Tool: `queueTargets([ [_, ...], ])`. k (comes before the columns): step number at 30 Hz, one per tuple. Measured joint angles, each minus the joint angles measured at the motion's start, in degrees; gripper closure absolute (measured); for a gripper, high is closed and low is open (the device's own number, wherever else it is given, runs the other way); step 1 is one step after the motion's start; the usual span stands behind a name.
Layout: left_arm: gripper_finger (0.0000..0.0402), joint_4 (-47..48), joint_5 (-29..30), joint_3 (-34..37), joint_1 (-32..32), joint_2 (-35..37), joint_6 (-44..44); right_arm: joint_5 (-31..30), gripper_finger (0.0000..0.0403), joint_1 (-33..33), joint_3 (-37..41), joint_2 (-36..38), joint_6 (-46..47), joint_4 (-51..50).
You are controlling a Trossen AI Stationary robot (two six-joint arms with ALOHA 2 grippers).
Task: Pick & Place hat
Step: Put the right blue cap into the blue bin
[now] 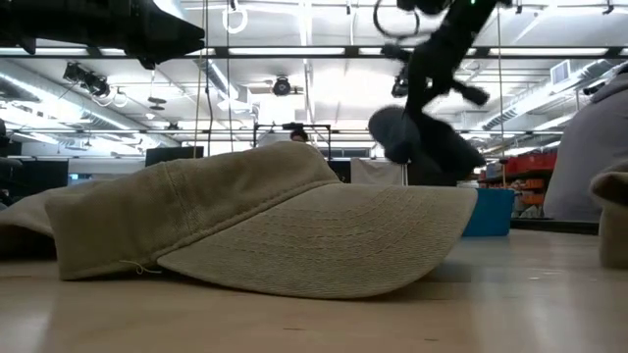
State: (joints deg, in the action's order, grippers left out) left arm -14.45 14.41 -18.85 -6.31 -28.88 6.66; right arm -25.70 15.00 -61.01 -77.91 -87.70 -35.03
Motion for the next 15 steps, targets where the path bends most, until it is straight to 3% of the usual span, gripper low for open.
queueTargets([
  [5, 0.0209, 1.46, -0.01, 0.00, 0.02, 0.00, -0.02, 3.27, 0.0393, 3.06, 8.52, -0.74, -1.91, 11.25],
  [11, 0.0209, 3.76, 0.01, 0.00, 0.02, -0.04, -0.04, 8.69, 0.0379, 5.26, 15.12, -0.70, -0.80, 15.69],
  [15, 0.0209, 3.99, 0.00, 0.00, 0.02, -0.04, -0.05, 9.08, 0.0369, 5.29, 18.08, -0.70, 0.20, 17.30],
])
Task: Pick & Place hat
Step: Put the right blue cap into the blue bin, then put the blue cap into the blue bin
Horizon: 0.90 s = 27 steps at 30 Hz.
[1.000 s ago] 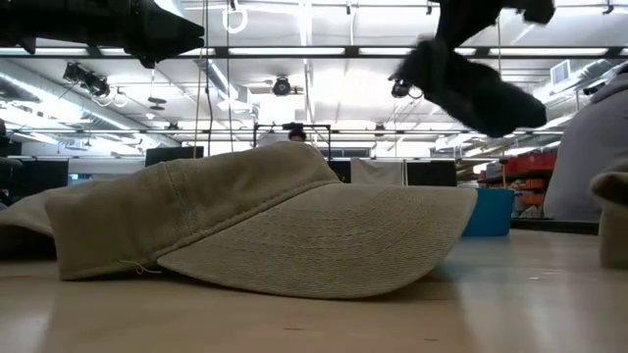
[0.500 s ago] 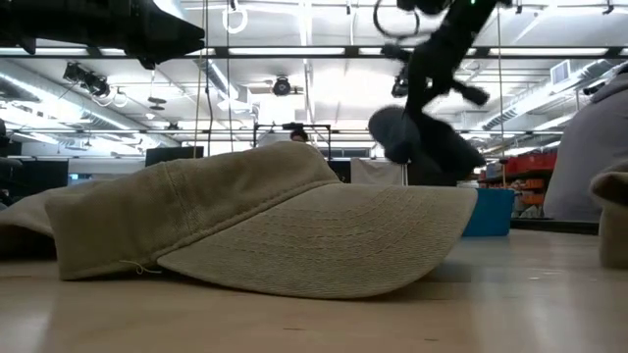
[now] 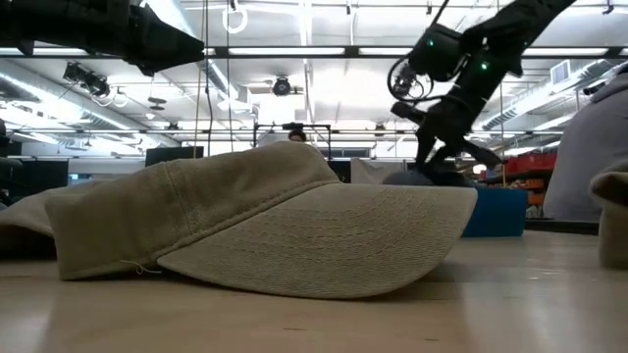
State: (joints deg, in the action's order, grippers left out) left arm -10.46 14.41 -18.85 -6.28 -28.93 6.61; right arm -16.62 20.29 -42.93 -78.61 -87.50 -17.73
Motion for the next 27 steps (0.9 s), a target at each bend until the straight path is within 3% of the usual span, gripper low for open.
queueTargets([
  [14, 0.0209, -0.04, -0.01, 0.00, -0.02, 0.00, -2.92, -1.93, 0.0281, -0.60, 1.55, 0.04, 14.93, 7.35],
  [20, 0.0209, 0.71, 0.00, -1.87, 0.02, 0.04, -2.92, -9.87, 0.0249, -6.11, -0.71, 0.07, 29.38, 7.19],
  [27, 0.0209, 15.27, 0.01, -12.07, 0.02, -1.01, -7.67, -8.81, 0.0248, -14.53, -9.72, 0.37, 52.95, -4.13],
])
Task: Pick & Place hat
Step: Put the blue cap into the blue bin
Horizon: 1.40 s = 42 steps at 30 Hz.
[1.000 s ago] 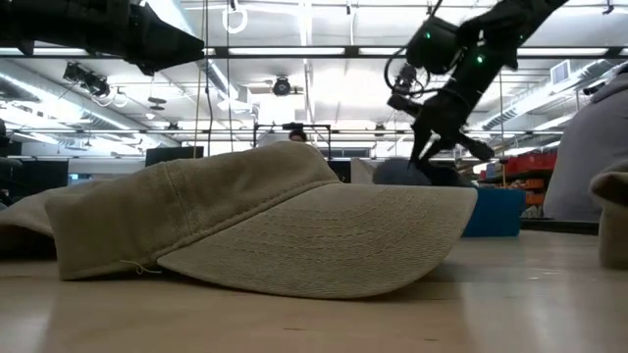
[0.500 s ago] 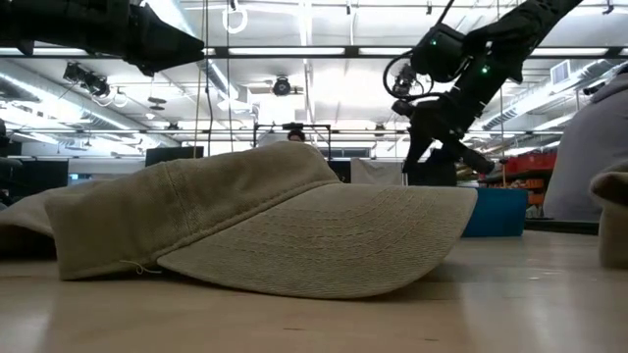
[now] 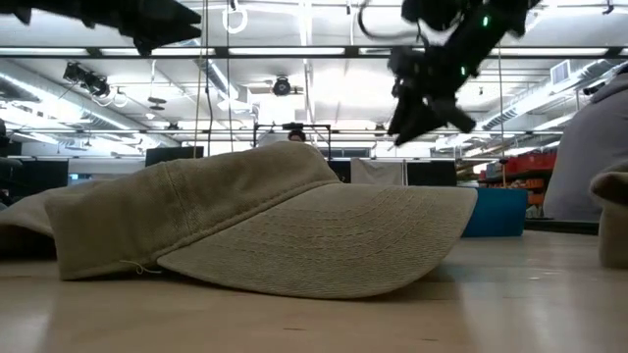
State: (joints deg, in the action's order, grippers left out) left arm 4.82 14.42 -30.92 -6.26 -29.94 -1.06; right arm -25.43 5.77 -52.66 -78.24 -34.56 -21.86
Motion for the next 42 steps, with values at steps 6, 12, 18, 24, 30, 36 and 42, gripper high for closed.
queueTargets([
  [6, 0.0209, 20.67, -0.90, -8.13, 0.22, -5.67, -13.61, 5.52, 0.0257, -4.46, -3.00, 0.00, 17.43, -0.85],
  [12, 0.0227, 32.05, -16.19, -10.81, 4.43, -11.94, -18.70, 18.21, 0.0259, -6.96, -3.00, 0.00, 26.98, 2.59],
  [18, 0.0252, 30.61, -22.74, -10.92, 14.82, -14.30, -25.86, 27.97, 0.0259, -8.44, -3.00, 0.00, 36.40, 6.08],
  [24, 0.0246, 36.30, -18.83, -10.92, 26.96, -17.60, -40.06, 28.35, 0.0260, -9.77, -3.00, -0.02, 37.66, 5.78],
  [30, 0.0217, 40.39, -17.47, -10.92, 36.98, -24.12, -48.08, 28.37, 0.0264, -10.02, -3.00, -0.02, 33.98, 5.60],
  [36, 0.0198, 40.72, -17.60, -10.92, 43.47, -29.94, -52.50, 28.32, 0.0264, -10.02, -3.00, -0.04, 31.08, 5.48],
  [42, 0.0198, 43.15, -20.21, -10.92, 48.77, -34.08, -59.16, 28.30, 0.0264, -10.02, -3.00, -0.04, 30.50, 5.50],
])
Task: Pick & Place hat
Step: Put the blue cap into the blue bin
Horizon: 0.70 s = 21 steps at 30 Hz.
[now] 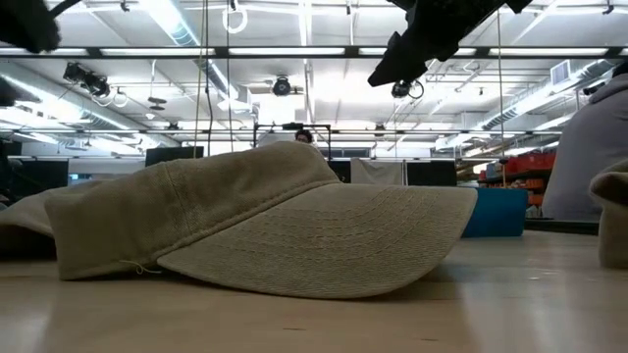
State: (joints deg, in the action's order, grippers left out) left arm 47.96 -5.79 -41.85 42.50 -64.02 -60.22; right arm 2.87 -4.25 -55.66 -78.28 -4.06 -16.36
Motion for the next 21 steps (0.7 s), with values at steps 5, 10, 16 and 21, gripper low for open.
queueTargets([
  [5, 0.0198, 7.77, 0.34, 0.00, 3.02, -3.57, -1.17, -0.01, 0.0264, 0.00, 0.00, 0.00, -2.52, 0.68],
  [10, 0.0215, 9.97, 2.19, -0.17, 4.66, -6.70, -2.19, 0.00, 0.0264, 0.00, -0.04, 0.00, -3.99, 2.99],
  [16, 0.0241, 9.12, 5.09, -0.42, 4.71, -7.29, -3.80, -0.02, 0.0264, 0.02, -0.05, -0.02, -7.06, 4.49],
  [21, 0.0276, 11.73, 12.10, -0.50, 4.70, -7.24, -3.67, -0.02, 0.0264, 0.02, -0.07, -0.02, -8.45, 5.70],
])
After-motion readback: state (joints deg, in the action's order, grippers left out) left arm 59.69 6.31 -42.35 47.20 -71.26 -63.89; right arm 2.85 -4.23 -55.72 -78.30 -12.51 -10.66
